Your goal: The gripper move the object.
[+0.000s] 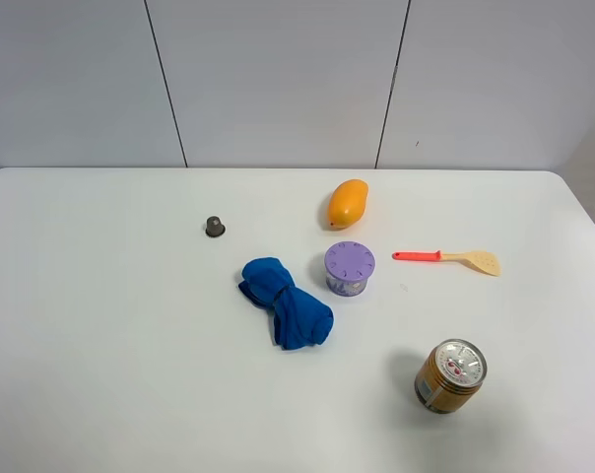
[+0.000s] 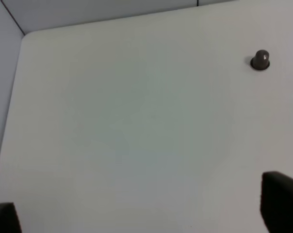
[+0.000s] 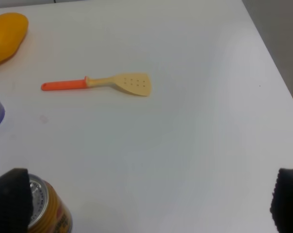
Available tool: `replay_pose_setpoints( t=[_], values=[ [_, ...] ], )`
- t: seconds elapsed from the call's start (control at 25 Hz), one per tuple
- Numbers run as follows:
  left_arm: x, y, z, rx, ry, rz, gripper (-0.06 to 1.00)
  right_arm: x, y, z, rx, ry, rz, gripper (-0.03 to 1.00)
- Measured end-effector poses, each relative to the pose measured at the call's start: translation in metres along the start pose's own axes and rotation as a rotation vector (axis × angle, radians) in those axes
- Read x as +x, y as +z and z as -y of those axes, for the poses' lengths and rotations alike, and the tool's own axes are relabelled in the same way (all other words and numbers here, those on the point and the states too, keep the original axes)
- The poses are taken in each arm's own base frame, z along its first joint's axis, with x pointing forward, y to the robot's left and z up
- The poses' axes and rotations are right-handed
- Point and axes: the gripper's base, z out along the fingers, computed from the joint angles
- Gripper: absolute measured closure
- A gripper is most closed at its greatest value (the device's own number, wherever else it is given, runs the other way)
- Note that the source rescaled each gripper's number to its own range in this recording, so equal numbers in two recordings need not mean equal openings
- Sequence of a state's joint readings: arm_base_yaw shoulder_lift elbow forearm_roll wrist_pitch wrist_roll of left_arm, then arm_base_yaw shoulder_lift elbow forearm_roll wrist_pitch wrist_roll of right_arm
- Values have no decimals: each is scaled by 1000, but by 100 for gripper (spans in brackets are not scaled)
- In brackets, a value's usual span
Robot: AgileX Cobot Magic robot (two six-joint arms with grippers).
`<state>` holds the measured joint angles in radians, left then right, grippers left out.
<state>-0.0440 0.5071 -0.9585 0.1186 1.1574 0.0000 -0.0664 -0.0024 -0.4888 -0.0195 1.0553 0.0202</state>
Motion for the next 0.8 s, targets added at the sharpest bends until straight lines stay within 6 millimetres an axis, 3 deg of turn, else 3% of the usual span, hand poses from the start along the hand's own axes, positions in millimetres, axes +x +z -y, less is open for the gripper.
replay_pose_setpoints(
  t=[0.2, 0.48, 0.6, 0.8],
  values=[
    [56, -12, 3, 15, -60, 75, -6, 0, 0, 0, 0, 0, 0, -3],
    [109, 8, 14, 85, -114, 59, -6, 0, 0, 0, 0, 0, 0, -3],
    [119, 12, 16, 96, -120, 71, -6, 0, 0, 0, 0, 0, 0, -3],
    [117, 12, 16, 96, -121, 119, -6, 0, 0, 0, 0, 0, 0, -3]
  ],
)
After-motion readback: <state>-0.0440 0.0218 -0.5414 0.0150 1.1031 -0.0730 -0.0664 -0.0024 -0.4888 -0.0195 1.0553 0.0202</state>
